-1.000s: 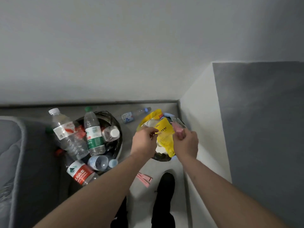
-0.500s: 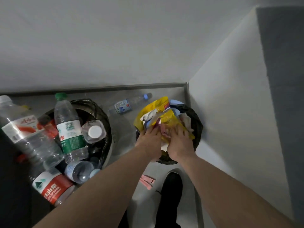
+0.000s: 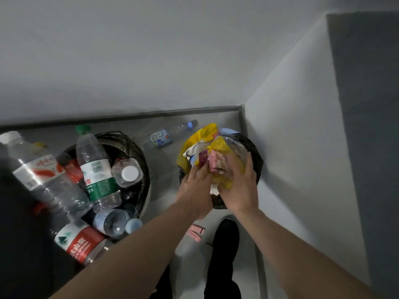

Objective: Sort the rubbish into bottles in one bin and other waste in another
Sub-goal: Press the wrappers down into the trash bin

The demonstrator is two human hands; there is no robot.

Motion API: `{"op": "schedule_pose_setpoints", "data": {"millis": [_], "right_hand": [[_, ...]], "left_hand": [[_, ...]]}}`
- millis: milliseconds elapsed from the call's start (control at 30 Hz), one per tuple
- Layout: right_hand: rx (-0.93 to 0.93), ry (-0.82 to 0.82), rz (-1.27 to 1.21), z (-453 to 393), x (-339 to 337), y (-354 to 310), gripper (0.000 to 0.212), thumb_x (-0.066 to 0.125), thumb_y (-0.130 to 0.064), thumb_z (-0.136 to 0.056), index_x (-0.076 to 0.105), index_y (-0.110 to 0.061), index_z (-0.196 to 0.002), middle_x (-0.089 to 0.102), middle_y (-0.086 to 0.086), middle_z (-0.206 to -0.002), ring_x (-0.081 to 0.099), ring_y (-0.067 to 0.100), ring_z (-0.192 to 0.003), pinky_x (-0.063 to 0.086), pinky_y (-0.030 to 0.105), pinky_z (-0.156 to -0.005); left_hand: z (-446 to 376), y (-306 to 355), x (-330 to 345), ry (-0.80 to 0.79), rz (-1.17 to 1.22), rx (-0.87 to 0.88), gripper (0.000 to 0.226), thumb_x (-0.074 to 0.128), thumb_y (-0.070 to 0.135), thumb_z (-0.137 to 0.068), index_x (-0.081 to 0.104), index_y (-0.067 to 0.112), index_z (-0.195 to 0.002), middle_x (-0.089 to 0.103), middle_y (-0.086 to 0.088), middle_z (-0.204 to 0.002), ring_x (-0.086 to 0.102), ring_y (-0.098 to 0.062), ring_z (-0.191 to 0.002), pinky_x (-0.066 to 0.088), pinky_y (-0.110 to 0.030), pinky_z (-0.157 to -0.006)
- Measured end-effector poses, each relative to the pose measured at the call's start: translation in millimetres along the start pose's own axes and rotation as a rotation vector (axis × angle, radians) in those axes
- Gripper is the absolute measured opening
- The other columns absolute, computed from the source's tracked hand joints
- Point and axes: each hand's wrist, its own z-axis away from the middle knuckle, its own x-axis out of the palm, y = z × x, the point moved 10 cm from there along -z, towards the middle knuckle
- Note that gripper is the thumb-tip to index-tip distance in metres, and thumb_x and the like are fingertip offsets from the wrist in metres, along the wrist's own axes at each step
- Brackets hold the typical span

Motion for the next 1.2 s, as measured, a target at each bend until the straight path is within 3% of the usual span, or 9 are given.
{"op": "schedule_pose_setpoints", "data": {"millis": [133,333,433,600,700,833,1000,1067,1200], "right_hand": [[0.007,0.077,-0.113,42,-36,1,0.097,0.082,-0.026,-0.076,0.027,-0.043,-0.153,0.012,-0.002,-0.164,0.022,0.024,-0.151,0.039,0.039,-0.111],[-0.026,0.249,-0.212,127,-35,13,0.032,0.069,-0.008,-0.081,0.060,-0.024,-0.107,0.046,-0.008,-0.115,0.059,0.016,-0.101,0.053,0.033,-0.082],[0.029,-0.027,-0.157,160,47,32,0.030,0.067,-0.004,-0.078,0.060,-0.024,-0.100,0.048,-0.010,-0.107,0.059,0.014,-0.092,0.047,0.021,-0.079],[0.048,-0.549,0.095,189,207,67,0.061,0.060,-0.021,-0.083,0.047,-0.028,-0.143,0.028,0.001,-0.156,0.032,0.026,-0.143,0.034,0.034,-0.115],[-0.011,-0.627,0.146,178,271,73,0.061,0.050,-0.020,-0.091,0.039,-0.031,-0.150,0.011,0.004,-0.165,0.020,0.032,-0.149,0.031,0.040,-0.118],[-0.120,-0.632,0.271,164,326,78,0.050,0.057,-0.020,-0.088,0.054,-0.025,-0.137,0.004,0.009,-0.164,0.015,0.036,-0.147,0.031,0.044,-0.117],[-0.164,-0.594,0.345,174,298,74,0.055,0.052,-0.009,-0.090,0.042,-0.013,-0.144,0.035,0.008,-0.146,0.046,0.034,-0.129,0.045,0.044,-0.098],[-0.157,-0.552,0.177,184,258,62,0.064,0.056,-0.006,-0.080,0.045,-0.014,-0.142,0.041,0.005,-0.140,0.051,0.032,-0.123,0.049,0.041,-0.098],[-0.114,-0.150,-0.210,174,116,19,0.062,0.056,0.004,-0.074,0.061,-0.021,-0.131,0.054,-0.007,-0.129,0.055,0.017,-0.117,0.048,0.029,-0.099]], "left_hand": [[38,4,-16,0.081,0.084,0.031,0.067,0.055,0.019,-0.090,0.034,0.024,-0.153,0.007,0.005,-0.169,-0.003,-0.025,-0.156,0.014,-0.041,-0.125],[114,-6,-2,0.190,0.311,0.013,0.059,0.048,0.008,-0.075,0.058,0.024,-0.131,0.037,0.008,-0.157,0.022,-0.017,-0.148,0.032,-0.038,-0.118],[142,-31,42,0.160,0.379,-0.033,0.062,0.045,0.010,-0.071,0.059,0.022,-0.130,0.040,0.005,-0.155,0.027,-0.017,-0.146,0.035,-0.038,-0.116],[153,-91,131,0.139,0.401,-0.178,0.061,0.055,0.005,-0.070,0.062,0.023,-0.128,0.048,0.005,-0.150,0.040,-0.016,-0.139,0.038,-0.036,-0.115],[149,-127,174,0.134,0.416,-0.256,0.058,0.046,0.012,-0.073,0.063,0.023,-0.128,0.048,0.004,-0.150,0.041,-0.018,-0.138,0.037,-0.035,-0.116],[144,-163,216,0.089,0.446,-0.342,0.056,0.046,0.009,-0.076,0.063,0.018,-0.128,0.049,-0.001,-0.150,0.044,-0.024,-0.137,0.036,-0.030,-0.113],[160,-171,226,0.009,0.476,-0.386,0.054,0.043,0.014,-0.069,0.062,0.024,-0.120,0.052,0.001,-0.144,0.052,-0.026,-0.129,0.049,-0.039,-0.102],[173,-157,207,0.018,0.474,-0.391,0.051,0.047,0.012,-0.072,0.062,0.022,-0.119,0.051,0.001,-0.143,0.053,-0.026,-0.129,0.048,-0.039,-0.102],[190,-109,145,0.061,0.535,-0.349,0.048,0.050,0.013,-0.079,0.062,0.022,-0.124,0.045,0.004,-0.149,0.049,-0.019,-0.133,0.040,-0.027,-0.108]]}}
